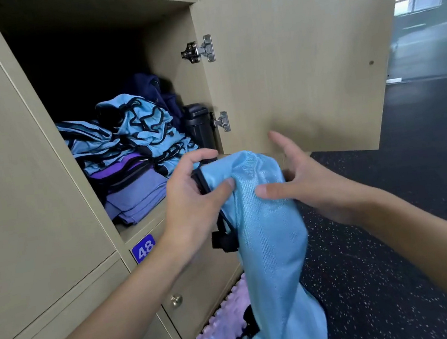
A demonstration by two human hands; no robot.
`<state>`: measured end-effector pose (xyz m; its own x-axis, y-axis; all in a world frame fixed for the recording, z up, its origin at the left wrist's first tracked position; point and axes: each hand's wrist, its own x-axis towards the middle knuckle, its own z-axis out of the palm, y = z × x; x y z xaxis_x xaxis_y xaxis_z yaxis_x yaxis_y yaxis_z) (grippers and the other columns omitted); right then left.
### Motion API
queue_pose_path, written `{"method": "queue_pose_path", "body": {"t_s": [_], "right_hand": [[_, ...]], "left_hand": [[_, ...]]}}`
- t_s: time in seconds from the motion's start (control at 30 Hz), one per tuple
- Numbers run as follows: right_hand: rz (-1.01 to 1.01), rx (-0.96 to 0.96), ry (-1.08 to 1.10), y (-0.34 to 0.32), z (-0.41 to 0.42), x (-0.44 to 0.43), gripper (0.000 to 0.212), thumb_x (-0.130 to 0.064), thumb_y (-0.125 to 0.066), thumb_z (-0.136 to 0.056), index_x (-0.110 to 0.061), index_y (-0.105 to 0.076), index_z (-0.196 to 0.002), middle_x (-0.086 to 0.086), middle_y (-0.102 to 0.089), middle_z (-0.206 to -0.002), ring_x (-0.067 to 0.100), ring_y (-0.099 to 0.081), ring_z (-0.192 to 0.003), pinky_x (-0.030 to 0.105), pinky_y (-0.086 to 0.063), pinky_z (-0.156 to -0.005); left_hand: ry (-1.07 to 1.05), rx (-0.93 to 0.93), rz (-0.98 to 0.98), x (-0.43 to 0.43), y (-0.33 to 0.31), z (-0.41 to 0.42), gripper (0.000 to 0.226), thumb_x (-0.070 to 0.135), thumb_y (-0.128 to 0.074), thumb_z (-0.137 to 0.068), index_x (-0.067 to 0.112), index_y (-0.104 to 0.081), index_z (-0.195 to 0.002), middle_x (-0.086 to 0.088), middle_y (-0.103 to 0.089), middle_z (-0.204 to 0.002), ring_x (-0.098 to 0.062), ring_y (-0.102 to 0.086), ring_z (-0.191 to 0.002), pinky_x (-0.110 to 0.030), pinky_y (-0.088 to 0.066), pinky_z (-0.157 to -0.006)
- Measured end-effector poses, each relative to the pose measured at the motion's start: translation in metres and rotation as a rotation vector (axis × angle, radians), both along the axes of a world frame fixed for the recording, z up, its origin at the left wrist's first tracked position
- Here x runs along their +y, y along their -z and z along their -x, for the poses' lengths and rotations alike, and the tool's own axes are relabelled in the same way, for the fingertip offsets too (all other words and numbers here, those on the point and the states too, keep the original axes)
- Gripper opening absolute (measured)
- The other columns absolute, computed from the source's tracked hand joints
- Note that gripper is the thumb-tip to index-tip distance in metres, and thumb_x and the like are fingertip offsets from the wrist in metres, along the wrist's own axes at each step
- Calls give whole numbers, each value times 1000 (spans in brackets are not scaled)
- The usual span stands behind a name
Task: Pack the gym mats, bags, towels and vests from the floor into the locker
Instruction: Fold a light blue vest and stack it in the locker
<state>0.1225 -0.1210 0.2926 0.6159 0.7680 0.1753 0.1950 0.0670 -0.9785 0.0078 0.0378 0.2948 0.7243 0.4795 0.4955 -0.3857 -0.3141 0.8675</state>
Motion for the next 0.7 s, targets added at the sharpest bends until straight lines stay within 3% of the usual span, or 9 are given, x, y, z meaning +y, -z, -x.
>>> {"method": "queue_pose_path", "body": {"t_s": [0.07,0.13,0.23,0.37,0.43,0.5,0.6,0.7], "right_hand": [[-11,-8,-4,2,2,3,105,3,-75,-81,-48,-14,-150,8,-76,-105,25,-73,-98,30,-59,-80],[-69,-1,72,-1,4,4,94,9,-67,-86,-47,-23,-147,12,-75,-102,26,-73,-91,35,-60,-77],[-83,-12,194,-6,4,1,86,8,-63,-88,-48,-29,-143,20,-71,-100,22,-71,-83,37,-61,-79],[-102,24,302,-9,1,0,83,-1,-66,-90,-49,-27,-146,22,-66,-110,24,-71,-85,35,-61,-75],[-101,63,307,-7,-3,-1,87,-18,-74,-88,-51,-22,-148,13,-62,-116,21,-71,-93,35,-60,-78],[-50,125,204,-5,-5,-2,95,-26,-77,-82,-53,-16,-149,1,-63,-116,16,-73,-91,32,-60,-73],[7,116,53,-1,0,0,102,-8,-79,-77,-51,-20,-148,-8,-67,-116,14,-74,-90,28,-59,-69],[-120,101,190,2,-3,2,99,1,-77,-79,-46,-25,-149,9,-66,-117,21,-74,-91,35,-60,-75]], "left_hand": [[-40,24,37,4,-1,0,43,5,-79,-78,28,-60,-109,-21,-71,-105,-44,-67,-95,-57,-57,-86],[-15,142,17,5,8,1,60,16,-83,-70,38,-55,-119,-12,-68,-116,-33,-69,-101,-53,-56,-92],[197,328,3,-1,27,6,82,4,-82,-77,45,-41,-136,-1,-68,-125,-20,-70,-107,-45,-54,-98],[190,208,116,-2,15,4,70,-10,-69,-85,35,-46,-134,-16,-72,-113,-27,-71,-99,-42,-58,-89],[149,137,158,1,2,1,64,-10,-68,-86,31,-49,-130,-18,-73,-109,-31,-71,-96,-44,-58,-88],[133,100,171,4,-5,0,60,-11,-66,-87,27,-50,-130,-12,-76,-99,-25,-72,-88,-38,-59,-83],[71,90,165,9,-11,1,56,-10,-67,-87,24,-52,-129,-16,-75,-97,-25,-70,-85,-44,-59,-88],[6,87,150,15,-13,1,52,-7,-71,-85,29,-57,-122,-25,-69,-111,-38,-70,-98,-56,-55,-94]]}}
